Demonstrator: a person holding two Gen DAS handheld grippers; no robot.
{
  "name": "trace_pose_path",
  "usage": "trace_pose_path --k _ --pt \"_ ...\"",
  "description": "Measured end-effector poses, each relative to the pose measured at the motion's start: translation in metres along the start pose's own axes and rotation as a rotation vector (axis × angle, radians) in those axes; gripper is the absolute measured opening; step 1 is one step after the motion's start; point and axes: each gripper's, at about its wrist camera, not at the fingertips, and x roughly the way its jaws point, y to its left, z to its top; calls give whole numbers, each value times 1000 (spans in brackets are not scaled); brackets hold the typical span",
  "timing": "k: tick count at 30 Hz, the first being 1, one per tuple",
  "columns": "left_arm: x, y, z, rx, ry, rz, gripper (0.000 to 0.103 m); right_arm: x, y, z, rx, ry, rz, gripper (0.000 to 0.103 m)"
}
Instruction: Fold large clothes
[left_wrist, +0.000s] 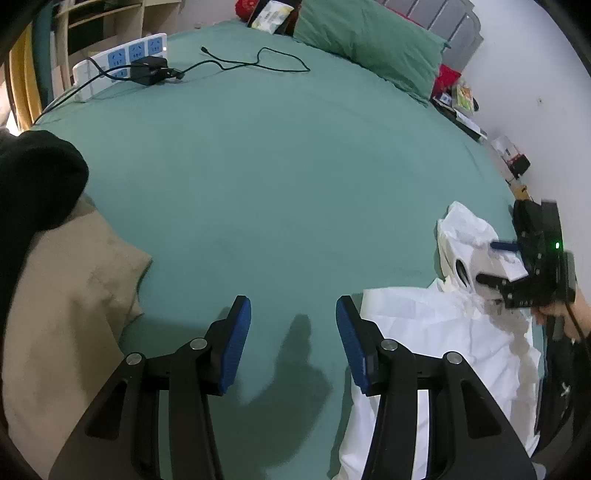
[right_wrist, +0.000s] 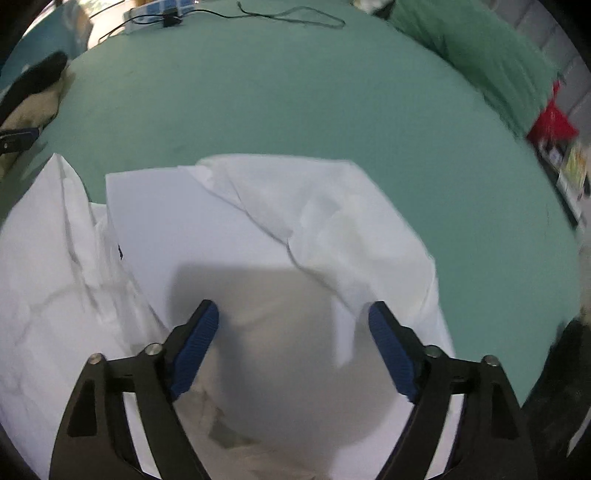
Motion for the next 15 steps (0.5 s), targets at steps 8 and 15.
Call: trace_pose_path --k 8,15 --pt "9 -6 -6 25 28 7 51 28 -17 39 -135 181 250 88" --pt "11 -7 -7 44 40 16 51 43 -31 46 -184 334 450 92"
